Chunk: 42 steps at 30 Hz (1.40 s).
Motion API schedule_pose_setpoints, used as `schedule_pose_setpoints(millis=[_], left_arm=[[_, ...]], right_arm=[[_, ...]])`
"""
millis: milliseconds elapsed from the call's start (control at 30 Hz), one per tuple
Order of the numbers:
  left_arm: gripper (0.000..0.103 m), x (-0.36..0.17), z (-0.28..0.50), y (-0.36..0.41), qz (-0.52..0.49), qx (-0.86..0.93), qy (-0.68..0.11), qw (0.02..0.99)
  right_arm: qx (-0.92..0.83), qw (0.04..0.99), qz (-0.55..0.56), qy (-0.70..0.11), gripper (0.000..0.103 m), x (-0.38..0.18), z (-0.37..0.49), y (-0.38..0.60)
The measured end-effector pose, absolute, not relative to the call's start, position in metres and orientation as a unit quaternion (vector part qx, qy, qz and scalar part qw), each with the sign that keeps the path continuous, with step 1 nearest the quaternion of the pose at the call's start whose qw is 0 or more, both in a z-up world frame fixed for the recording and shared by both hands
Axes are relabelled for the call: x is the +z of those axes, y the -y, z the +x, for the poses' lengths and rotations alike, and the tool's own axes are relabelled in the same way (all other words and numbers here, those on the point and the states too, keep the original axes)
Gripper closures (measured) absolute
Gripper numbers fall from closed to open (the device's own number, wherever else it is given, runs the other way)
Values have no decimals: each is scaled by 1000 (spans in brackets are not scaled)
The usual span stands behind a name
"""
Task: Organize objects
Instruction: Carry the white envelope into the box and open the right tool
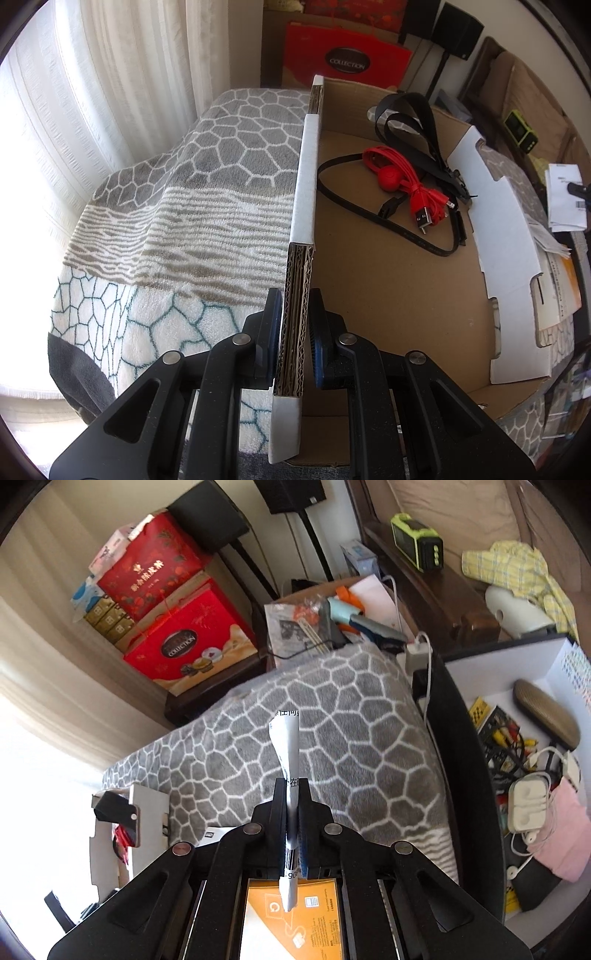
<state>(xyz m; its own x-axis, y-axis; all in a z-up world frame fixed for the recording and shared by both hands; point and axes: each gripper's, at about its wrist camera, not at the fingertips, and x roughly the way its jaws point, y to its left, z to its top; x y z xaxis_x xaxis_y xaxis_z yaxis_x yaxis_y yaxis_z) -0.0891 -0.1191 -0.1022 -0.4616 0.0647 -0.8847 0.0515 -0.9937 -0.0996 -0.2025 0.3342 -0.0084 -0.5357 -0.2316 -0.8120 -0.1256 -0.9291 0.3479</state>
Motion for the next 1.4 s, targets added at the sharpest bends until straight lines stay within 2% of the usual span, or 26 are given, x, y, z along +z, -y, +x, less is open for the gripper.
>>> schedule_pose_setpoints(millis=[333,500,733,1133,1400], left_arm=[[91,-99,-87,120,-516,854,68,8],[91,-99,-87,121,-517,853,70,8],[91,-95,-85,122,-514,855,75,8],[91,-90,-83,127,-512,854,95,15],[85,-88,-80,133,-511,852,116,12]], right_arm=[[-869,116,455,158,100,33,-189,-269],[-859,180,459,138,100,35,-180,-210],[-832,247,480,130,100,14,-171,-142],[-788,294,525,130,100,-36,-158,-73],[-765,298,555,135,100,-66,-154,-50]])
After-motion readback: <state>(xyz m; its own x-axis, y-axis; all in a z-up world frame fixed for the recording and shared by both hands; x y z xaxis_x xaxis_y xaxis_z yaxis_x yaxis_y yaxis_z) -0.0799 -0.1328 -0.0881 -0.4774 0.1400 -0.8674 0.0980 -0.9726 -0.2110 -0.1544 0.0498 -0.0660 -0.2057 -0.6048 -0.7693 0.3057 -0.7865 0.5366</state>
